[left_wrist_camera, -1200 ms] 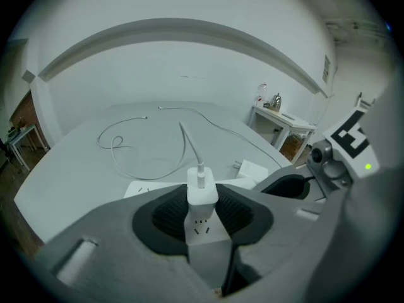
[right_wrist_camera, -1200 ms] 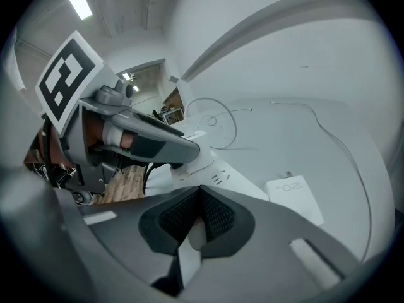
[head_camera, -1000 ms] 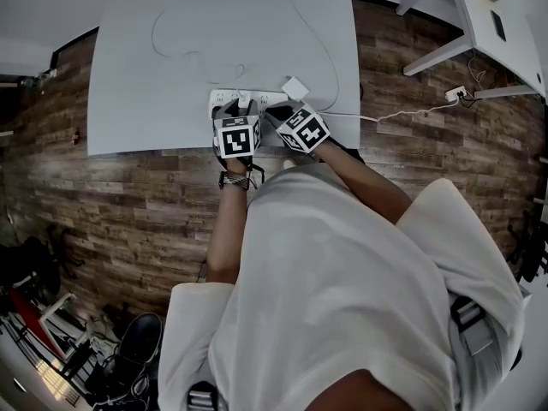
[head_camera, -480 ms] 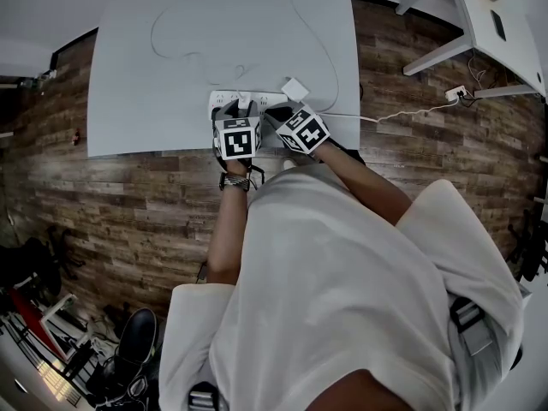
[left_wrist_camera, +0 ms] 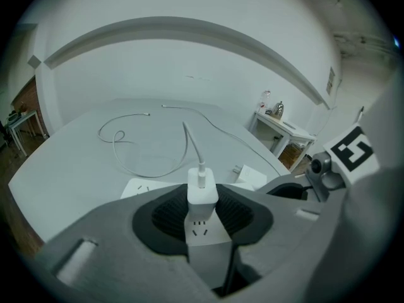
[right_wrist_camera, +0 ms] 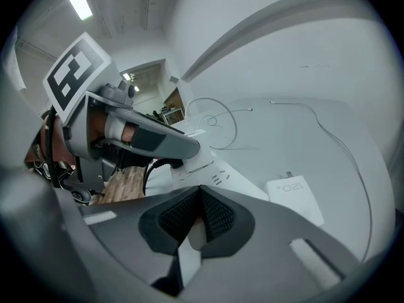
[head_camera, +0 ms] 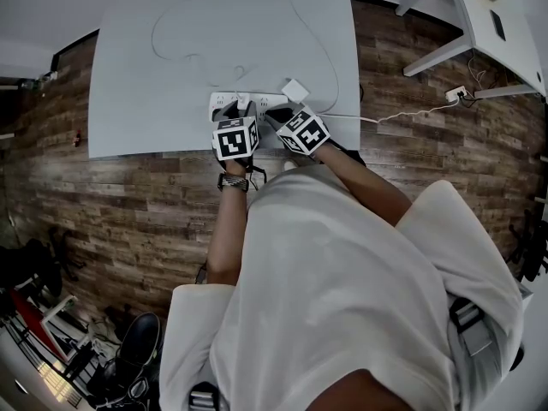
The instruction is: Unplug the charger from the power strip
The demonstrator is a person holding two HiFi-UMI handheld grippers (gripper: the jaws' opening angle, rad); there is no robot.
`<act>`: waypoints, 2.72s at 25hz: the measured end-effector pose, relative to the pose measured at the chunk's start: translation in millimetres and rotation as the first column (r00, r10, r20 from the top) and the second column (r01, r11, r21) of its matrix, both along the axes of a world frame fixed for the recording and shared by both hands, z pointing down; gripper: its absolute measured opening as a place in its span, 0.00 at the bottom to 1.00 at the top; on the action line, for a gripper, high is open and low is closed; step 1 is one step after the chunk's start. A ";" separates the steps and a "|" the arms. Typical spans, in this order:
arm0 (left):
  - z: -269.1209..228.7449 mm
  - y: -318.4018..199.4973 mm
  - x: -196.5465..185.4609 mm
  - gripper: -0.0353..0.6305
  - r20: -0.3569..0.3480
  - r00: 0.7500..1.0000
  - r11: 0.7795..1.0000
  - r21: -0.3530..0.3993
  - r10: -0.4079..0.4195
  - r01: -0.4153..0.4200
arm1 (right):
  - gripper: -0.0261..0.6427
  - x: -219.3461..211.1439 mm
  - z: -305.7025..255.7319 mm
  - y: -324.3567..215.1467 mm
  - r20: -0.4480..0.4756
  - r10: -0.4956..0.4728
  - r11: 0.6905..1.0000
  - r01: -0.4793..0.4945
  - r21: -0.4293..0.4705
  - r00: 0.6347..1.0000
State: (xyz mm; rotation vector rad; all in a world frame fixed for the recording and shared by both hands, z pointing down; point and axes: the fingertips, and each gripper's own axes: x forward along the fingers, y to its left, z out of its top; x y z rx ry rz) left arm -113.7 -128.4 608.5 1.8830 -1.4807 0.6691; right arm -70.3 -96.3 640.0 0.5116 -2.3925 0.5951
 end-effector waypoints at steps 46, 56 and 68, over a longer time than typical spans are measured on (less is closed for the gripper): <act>-4.7 -0.5 2.6 0.26 0.035 0.999 1.000 0.009 0.012 -0.012 | 0.04 1.1 -1.7 1.2 0.006 0.001 1.000 -0.001 -0.001 1.000; -5.3 -1.2 0.1 0.26 0.014 1.000 1.000 0.005 0.003 -0.003 | 0.04 -0.3 -1.7 0.9 0.005 0.002 1.000 -0.002 -0.002 1.000; -3.7 -5.1 0.8 0.26 0.011 1.000 1.000 -0.009 0.005 -0.005 | 0.04 0.2 -0.9 -0.1 -0.004 -0.004 1.000 0.004 0.001 1.000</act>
